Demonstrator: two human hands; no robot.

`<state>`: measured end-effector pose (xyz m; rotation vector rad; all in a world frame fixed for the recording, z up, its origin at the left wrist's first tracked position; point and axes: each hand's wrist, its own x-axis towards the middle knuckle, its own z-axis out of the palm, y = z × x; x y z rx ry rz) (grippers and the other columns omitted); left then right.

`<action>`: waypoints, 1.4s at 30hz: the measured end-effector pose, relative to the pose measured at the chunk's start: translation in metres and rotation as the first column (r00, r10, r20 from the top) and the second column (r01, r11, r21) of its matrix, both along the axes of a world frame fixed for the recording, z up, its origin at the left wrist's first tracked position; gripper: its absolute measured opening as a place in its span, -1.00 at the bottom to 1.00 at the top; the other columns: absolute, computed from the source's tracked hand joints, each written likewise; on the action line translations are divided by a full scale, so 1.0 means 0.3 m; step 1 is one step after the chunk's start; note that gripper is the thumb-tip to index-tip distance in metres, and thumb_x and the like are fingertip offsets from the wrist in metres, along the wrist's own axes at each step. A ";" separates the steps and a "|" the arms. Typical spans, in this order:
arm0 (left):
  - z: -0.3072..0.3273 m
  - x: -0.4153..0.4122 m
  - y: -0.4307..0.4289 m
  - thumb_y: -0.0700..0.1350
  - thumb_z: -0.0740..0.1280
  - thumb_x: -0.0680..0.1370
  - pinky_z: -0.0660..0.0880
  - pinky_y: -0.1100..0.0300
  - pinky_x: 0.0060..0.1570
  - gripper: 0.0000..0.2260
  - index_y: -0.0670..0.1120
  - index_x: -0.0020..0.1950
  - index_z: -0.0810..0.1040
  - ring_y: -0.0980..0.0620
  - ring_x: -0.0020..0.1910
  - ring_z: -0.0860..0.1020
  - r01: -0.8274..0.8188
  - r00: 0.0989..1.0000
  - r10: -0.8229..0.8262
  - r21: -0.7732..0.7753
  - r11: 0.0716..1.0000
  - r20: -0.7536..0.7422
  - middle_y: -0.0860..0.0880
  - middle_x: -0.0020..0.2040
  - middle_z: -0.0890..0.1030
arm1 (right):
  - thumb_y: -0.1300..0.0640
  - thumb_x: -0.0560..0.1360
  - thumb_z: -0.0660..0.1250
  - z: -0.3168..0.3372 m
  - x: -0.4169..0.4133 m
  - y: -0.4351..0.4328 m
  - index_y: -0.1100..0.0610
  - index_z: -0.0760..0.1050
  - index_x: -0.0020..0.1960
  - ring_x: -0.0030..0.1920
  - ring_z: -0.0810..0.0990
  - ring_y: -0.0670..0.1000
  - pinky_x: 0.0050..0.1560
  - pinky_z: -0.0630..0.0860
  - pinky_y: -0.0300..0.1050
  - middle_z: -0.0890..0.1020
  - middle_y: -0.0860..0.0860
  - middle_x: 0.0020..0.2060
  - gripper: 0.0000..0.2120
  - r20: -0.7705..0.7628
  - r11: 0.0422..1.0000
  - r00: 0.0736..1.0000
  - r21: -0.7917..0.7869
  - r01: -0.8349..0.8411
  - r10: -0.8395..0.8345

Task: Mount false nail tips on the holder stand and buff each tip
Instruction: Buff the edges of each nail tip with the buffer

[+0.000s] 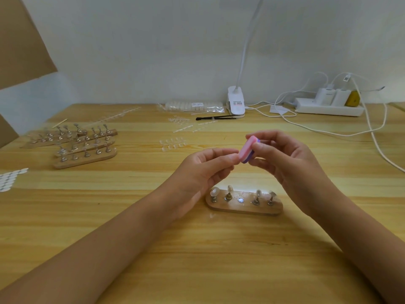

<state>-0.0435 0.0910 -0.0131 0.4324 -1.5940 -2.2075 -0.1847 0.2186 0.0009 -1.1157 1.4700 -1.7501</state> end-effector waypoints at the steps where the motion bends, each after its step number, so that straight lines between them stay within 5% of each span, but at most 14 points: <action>1: 0.000 -0.001 0.002 -0.06 0.47 0.37 0.53 0.37 -0.02 -0.72 -0.08 0.06 0.69 0.17 -0.07 0.63 0.005 1.000 -0.005 0.001 1.000 -0.002 0.00 -0.04 0.70 | 0.04 0.37 0.40 -0.001 0.002 0.000 0.13 0.59 0.12 -0.01 0.68 0.05 0.02 0.59 -0.20 0.69 0.07 -0.08 -0.65 -0.012 1.000 1.000 0.015 -0.027 0.027; 14: -0.008 0.001 -0.011 -0.08 0.51 0.36 0.52 0.37 0.00 -0.71 -0.08 0.06 0.69 0.16 -0.03 0.63 -0.003 1.000 0.003 0.014 1.000 -0.003 -0.01 -0.01 0.68 | 0.09 0.39 0.40 0.008 -0.005 0.012 0.11 0.54 0.05 -0.07 0.69 0.01 0.01 0.59 -0.20 0.68 -0.02 -0.17 -0.75 -0.045 0.997 0.998 -0.072 -0.038 0.035; 21: -0.011 -0.010 -0.013 -0.06 0.49 0.36 0.55 0.35 -0.05 -0.73 -0.10 0.02 0.69 0.14 -0.10 0.65 -0.024 0.999 0.027 0.082 0.996 -0.034 -0.03 -0.07 0.70 | 0.09 0.49 0.39 0.014 -0.016 0.016 0.07 0.57 0.23 -0.12 0.66 -0.04 -0.07 0.58 -0.23 0.66 -0.04 -0.18 -0.68 -0.042 0.992 0.991 -0.009 -0.126 0.126; 31: -0.013 -0.004 -0.009 0.01 0.44 0.48 0.54 0.30 0.05 -0.64 -0.16 0.20 0.65 0.08 0.02 0.65 0.060 0.998 -0.062 -0.051 0.997 -0.029 -0.08 0.02 0.70 | 0.07 0.51 0.35 0.008 0.005 0.020 0.00 0.63 0.18 0.01 0.69 0.03 0.00 0.57 -0.24 0.71 0.06 0.02 -0.74 -0.140 0.962 0.955 0.120 -0.246 0.262; 36: 0.000 0.004 -0.012 0.04 0.44 0.45 0.55 0.31 0.07 -0.78 -0.01 0.02 0.74 0.08 0.06 0.67 0.040 0.999 -0.041 -0.120 0.992 -0.003 -0.06 0.03 0.72 | 0.02 0.46 0.39 0.011 0.001 0.020 0.05 0.65 0.14 0.03 0.69 0.05 0.01 0.58 -0.23 0.70 0.08 0.03 -0.72 -0.115 0.970 0.964 0.085 -0.230 0.239; 42: -0.004 0.008 -0.009 0.06 0.43 0.48 0.48 0.03 0.32 -0.74 -0.04 0.08 0.71 -0.05 0.20 0.62 -0.039 0.997 0.055 -0.287 0.957 0.050 -0.09 0.10 0.70 | 0.02 0.48 0.38 0.015 0.001 0.020 0.10 0.62 0.20 0.08 0.68 0.08 0.05 0.58 -0.20 0.70 0.09 0.06 -0.67 -0.125 0.968 0.962 0.093 -0.233 0.244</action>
